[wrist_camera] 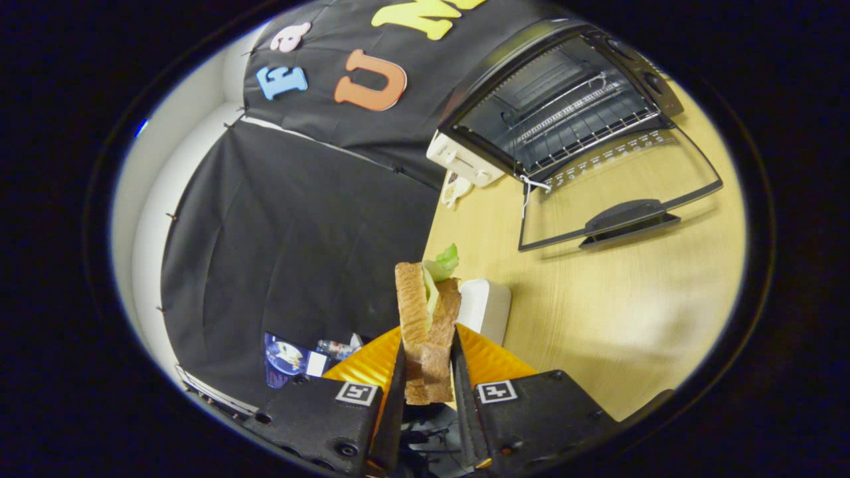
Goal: Open the toaster oven, put the food inside, and close the toaster oven door.
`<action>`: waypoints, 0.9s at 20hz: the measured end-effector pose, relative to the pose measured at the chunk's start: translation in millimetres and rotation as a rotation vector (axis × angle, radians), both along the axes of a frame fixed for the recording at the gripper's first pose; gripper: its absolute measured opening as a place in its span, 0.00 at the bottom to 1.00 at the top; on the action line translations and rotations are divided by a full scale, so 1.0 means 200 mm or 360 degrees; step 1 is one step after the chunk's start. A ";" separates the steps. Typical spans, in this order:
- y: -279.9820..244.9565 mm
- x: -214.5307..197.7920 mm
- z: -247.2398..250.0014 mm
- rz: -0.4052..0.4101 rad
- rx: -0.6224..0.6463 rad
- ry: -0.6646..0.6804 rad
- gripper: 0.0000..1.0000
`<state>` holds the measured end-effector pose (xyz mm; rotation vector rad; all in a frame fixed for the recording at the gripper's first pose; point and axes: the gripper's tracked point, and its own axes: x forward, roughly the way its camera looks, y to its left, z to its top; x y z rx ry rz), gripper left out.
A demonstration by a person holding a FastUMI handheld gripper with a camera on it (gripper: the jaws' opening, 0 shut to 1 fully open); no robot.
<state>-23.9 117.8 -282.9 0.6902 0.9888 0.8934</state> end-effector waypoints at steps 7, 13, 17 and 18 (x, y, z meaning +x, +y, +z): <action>-0.27 0.32 -0.07 -0.0318 0.0119 0.0106 0.41; -0.39 0.40 -0.21 -0.0238 -0.0181 -0.0013 0.41; -0.42 0.40 -0.20 -0.0179 -0.0258 -0.0072 0.41; -0.41 0.40 -0.19 -0.0187 -0.0238 -0.0064 0.41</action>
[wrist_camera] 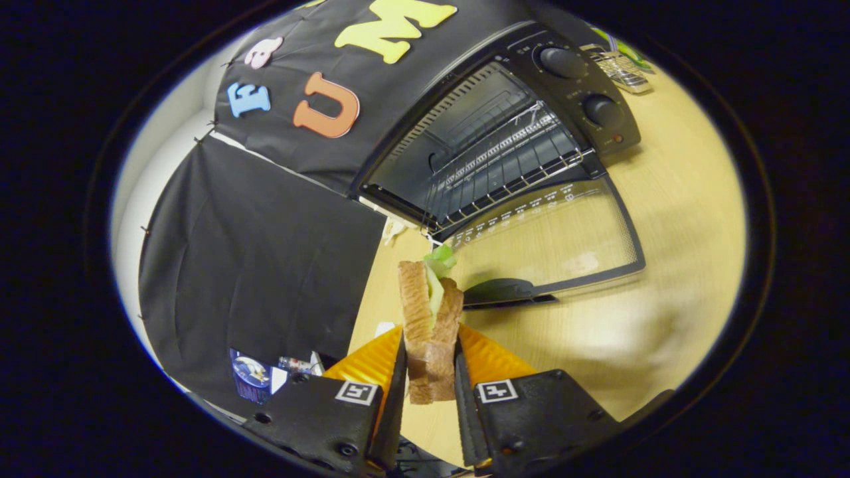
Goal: Open the toaster oven, put the food inside, and close the toaster oven door.
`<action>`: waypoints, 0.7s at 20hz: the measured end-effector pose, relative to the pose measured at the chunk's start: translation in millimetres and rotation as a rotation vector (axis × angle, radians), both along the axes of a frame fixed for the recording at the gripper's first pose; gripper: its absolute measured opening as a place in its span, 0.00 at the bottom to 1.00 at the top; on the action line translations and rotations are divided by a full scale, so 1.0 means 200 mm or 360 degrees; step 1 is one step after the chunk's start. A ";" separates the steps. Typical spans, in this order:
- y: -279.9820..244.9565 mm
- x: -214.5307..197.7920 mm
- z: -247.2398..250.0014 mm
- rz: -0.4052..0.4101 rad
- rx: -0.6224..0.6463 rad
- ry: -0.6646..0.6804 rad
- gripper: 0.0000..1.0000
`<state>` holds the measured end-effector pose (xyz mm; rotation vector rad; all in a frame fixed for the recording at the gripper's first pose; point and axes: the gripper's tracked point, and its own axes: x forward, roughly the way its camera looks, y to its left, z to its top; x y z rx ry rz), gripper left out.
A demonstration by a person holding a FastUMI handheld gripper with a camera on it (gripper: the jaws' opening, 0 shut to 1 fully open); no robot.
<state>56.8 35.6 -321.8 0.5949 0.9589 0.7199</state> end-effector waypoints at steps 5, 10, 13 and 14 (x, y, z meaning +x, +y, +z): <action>-0.01 0.02 0.02 -0.0081 0.0119 0.0050 0.41; 0.01 0.15 0.22 -0.0165 0.0403 -0.0047 0.40; 0.03 0.26 0.25 -0.0221 0.0457 -0.0051 0.40; 0.06 0.29 0.24 -0.0216 0.0467 -0.0048 0.40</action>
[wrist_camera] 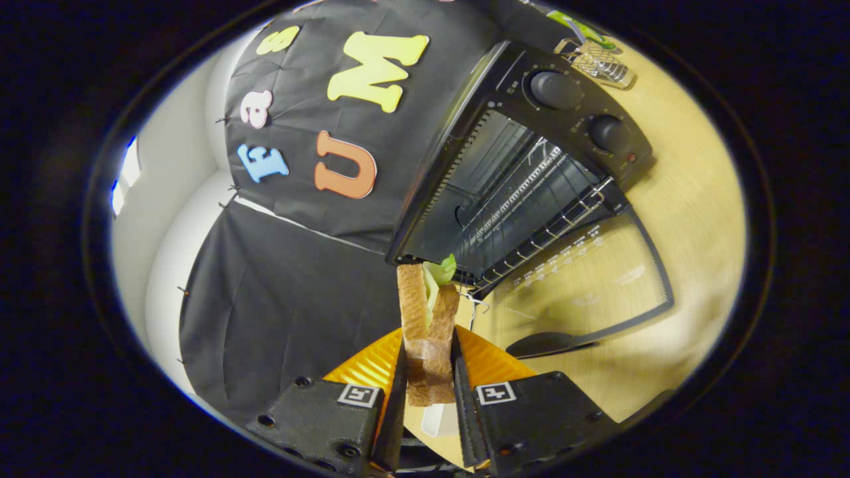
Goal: Open the toaster oven, put the food inside, and close the toaster oven door.
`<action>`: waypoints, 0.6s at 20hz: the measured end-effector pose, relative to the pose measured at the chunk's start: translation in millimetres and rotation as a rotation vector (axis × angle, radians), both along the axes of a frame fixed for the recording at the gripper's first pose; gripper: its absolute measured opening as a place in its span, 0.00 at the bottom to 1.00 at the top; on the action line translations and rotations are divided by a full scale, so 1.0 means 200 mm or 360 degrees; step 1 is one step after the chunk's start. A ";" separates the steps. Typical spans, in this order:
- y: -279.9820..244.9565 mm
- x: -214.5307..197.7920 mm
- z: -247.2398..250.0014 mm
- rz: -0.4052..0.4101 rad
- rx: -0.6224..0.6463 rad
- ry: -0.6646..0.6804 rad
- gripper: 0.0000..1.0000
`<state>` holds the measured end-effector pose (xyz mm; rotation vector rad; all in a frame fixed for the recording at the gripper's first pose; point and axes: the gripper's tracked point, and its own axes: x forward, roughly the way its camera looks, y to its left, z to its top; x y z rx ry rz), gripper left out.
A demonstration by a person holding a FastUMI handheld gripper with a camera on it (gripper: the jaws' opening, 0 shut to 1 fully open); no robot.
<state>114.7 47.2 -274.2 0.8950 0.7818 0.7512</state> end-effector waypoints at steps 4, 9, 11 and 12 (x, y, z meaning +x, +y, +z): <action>0.01 0.21 -0.03 -0.0104 -0.0002 -0.0072 0.39; -0.07 0.49 -0.05 -0.0358 0.0166 -0.0003 0.39; -0.09 0.59 -0.06 -0.0468 0.0195 -0.0014 0.39; -0.10 0.63 -0.05 -0.0521 0.0221 -0.0051 0.39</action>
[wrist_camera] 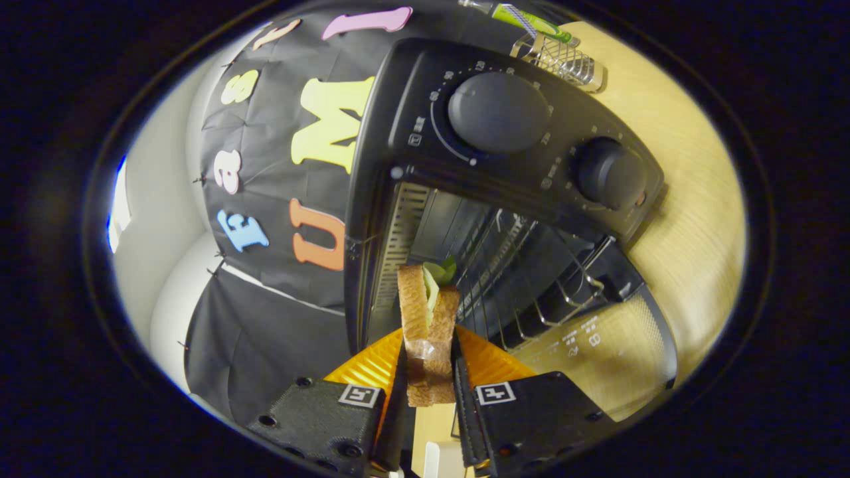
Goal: Open the toaster oven, put the food inside, and close the toaster oven door.
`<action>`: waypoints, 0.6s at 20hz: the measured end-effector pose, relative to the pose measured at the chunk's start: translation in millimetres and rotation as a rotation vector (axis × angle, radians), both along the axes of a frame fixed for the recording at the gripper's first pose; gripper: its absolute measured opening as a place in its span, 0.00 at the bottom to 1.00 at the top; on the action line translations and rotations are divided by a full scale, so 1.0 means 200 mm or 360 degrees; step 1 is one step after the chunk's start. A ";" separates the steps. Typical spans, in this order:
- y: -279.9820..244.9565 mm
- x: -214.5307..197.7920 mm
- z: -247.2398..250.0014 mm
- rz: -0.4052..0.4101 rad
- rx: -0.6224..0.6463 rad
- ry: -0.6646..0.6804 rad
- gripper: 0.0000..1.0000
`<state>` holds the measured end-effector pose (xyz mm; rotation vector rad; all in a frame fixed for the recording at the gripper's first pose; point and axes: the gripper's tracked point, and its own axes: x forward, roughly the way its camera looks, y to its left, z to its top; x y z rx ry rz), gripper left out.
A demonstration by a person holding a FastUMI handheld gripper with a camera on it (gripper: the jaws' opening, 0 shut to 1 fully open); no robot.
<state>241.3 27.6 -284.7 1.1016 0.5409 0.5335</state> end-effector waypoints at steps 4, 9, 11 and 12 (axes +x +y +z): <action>-0.02 0.18 0.03 -0.0235 0.0000 -0.0095 0.38; 0.03 0.32 -0.04 -0.0349 -0.0247 -0.0188 0.39; 0.04 0.34 -0.06 -0.0372 -0.0285 -0.0188 0.39; 0.04 0.35 -0.06 -0.0395 -0.0316 -0.0198 0.39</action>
